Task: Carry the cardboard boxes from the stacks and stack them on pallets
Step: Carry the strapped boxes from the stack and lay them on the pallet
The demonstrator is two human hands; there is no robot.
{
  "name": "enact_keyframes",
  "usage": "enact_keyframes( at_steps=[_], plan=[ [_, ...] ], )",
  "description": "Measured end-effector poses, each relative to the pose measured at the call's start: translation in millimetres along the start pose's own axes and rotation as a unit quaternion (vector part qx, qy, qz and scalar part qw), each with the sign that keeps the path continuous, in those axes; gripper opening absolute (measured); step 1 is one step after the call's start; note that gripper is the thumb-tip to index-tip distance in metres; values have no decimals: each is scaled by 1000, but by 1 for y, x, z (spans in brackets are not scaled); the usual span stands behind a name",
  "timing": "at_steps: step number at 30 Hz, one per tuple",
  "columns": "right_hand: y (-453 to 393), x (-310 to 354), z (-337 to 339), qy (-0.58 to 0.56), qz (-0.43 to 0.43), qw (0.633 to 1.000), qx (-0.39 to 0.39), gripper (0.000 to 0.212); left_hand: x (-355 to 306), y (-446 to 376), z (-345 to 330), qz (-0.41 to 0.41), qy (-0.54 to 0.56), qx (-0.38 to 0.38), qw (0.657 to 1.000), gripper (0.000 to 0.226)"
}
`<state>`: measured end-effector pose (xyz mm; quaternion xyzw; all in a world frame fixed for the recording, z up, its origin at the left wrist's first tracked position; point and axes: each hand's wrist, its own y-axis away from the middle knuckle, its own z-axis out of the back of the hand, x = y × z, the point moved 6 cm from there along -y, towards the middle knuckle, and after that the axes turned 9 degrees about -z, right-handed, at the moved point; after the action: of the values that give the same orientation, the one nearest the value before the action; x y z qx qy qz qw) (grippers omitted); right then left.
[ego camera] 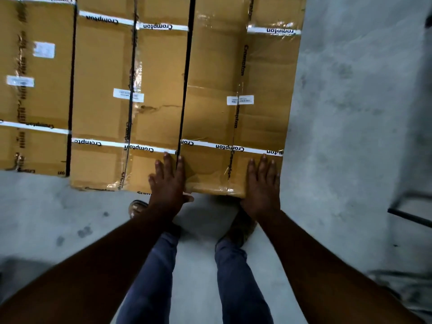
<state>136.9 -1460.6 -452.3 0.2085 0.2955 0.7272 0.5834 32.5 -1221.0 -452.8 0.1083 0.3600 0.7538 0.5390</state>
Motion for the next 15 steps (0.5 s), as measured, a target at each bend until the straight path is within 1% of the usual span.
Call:
enact_keyframes(
  at_steps=[1,2,3,5,6,7,9,10,12,13,15],
  plan=[
    [10,9,11,-25,7,999,23,126,-2,7,10,-2,-4,0,1000,129],
    [23,21,26,-56,20,998,30,121,-6,16,24,-10,-6,-11,1000,124],
    [40,33,46,-92,31,995,21,112,-11,30,43,-24,-6,-38,999,116],
    [81,50,88,-192,30,981,-5,88,-20,62,81,-53,17,-114,992,93],
    [106,55,111,-243,28,970,-12,77,-24,87,103,-67,40,-152,985,81],
    [131,60,132,-283,32,958,-17,68,-28,112,123,-86,74,-175,978,71],
    [182,72,172,-337,57,939,-30,54,-33,164,165,-103,159,-202,961,60],
    [202,78,186,-358,64,931,-35,49,-34,185,181,-100,205,-211,951,56],
    [246,97,222,-390,84,916,-46,47,-32,233,222,-90,276,-246,925,50],
    [266,107,239,-399,88,911,-55,47,-28,255,237,-84,299,-262,914,47],
    [298,130,265,-409,103,904,-70,38,-18,292,256,-82,337,-291,892,42]
  ],
)
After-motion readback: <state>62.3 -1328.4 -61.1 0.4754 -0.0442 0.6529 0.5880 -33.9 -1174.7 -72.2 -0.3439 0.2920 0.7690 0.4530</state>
